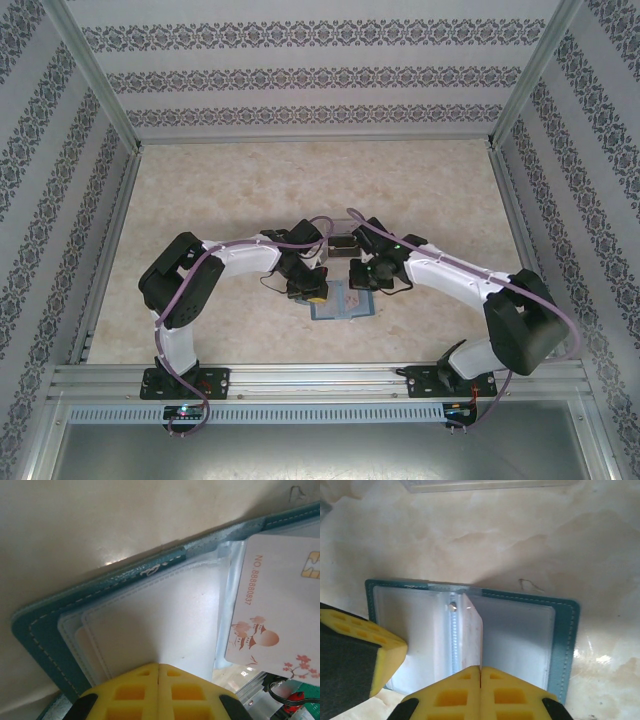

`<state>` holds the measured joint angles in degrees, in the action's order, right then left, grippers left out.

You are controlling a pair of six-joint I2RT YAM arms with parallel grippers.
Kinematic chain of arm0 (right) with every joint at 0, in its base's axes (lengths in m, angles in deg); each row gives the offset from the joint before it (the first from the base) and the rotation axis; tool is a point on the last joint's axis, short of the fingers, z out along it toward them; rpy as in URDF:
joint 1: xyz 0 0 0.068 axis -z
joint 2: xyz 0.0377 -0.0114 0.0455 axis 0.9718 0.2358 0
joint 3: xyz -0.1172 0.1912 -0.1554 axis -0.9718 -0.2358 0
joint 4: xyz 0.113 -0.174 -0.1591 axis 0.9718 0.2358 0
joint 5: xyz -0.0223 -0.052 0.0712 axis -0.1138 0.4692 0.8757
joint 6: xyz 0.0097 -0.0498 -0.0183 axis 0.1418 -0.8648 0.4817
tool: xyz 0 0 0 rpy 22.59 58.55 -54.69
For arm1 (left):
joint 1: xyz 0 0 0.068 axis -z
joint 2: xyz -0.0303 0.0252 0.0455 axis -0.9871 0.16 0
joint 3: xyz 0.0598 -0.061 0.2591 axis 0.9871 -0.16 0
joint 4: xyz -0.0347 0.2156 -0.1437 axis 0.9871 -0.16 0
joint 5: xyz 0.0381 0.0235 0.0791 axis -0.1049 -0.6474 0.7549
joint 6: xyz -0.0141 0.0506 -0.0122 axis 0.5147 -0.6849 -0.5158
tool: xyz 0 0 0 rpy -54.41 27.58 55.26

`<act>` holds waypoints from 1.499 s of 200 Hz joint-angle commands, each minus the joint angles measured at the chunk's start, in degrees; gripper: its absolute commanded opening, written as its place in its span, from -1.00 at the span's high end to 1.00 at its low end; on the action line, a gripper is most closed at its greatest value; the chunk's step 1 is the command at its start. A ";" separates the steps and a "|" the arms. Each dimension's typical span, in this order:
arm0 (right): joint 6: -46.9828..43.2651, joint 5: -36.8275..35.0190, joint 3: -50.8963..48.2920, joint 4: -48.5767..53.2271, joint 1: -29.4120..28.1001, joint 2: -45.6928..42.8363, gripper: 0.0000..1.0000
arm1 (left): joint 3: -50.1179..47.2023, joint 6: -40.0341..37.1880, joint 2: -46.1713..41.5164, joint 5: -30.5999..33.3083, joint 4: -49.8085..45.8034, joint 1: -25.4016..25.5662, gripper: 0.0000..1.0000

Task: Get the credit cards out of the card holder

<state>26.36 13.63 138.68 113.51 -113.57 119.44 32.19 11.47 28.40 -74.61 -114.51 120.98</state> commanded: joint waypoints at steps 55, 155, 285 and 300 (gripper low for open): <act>2.63 0.40 1.86 2.19 -2.39 2.28 0.70 | -0.25 -0.89 1.75 1.64 -3.18 0.78 1.00; 4.88 4.39 1.32 0.89 -2.72 1.74 0.65 | -0.24 -0.90 2.03 1.56 -2.93 0.82 1.00; 2.95 1.15 3.43 4.88 -2.08 -1.63 0.86 | 2.81 -1.03 -3.18 4.01 -6.62 0.73 1.00; 2.18 1.38 3.61 5.06 -1.67 -2.31 0.88 | 3.30 -1.10 -3.89 4.32 -7.10 0.69 1.00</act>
<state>30.43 16.45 140.69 116.55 -115.58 119.26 33.70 11.45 27.55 -72.10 -117.88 121.17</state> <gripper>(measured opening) 0.076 0.046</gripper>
